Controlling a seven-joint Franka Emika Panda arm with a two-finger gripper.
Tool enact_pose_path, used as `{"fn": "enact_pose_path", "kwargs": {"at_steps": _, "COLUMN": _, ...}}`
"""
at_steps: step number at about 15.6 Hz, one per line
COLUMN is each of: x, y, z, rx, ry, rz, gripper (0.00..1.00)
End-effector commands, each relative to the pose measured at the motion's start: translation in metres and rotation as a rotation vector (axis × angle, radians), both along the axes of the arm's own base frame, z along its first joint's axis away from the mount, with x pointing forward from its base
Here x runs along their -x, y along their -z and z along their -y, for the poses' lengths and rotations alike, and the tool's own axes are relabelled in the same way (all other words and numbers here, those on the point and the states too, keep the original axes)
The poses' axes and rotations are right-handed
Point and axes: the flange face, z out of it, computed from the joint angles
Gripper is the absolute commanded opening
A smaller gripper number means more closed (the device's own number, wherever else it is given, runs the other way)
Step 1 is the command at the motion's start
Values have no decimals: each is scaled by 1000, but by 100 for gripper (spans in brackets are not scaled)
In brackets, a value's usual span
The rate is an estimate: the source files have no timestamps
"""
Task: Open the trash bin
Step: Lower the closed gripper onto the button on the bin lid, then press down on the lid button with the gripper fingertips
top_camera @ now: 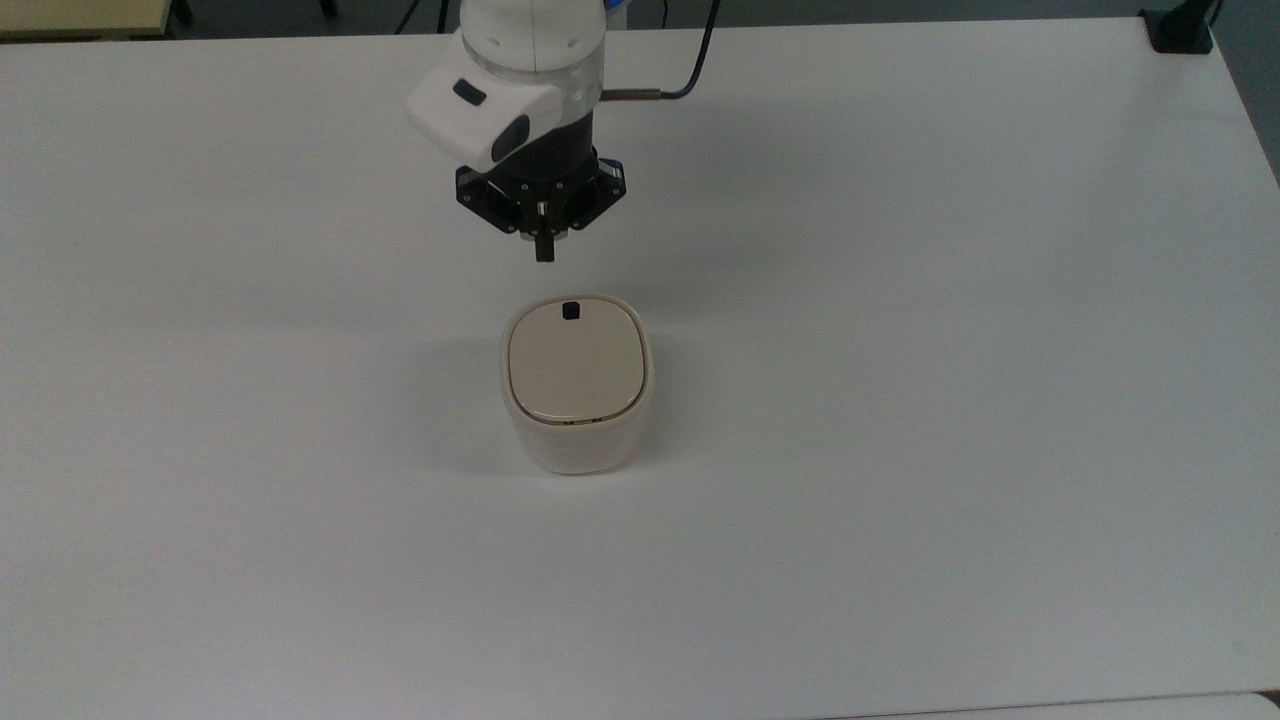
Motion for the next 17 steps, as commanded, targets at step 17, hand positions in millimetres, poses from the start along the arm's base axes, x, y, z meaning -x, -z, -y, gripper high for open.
{"fn": "enact_pose_path", "kwargs": {"at_steps": 17, "x": -37, "y": 70, "z": -27, "rx": -66, "ry": 4, "rz": 38, "gripper": 0}}
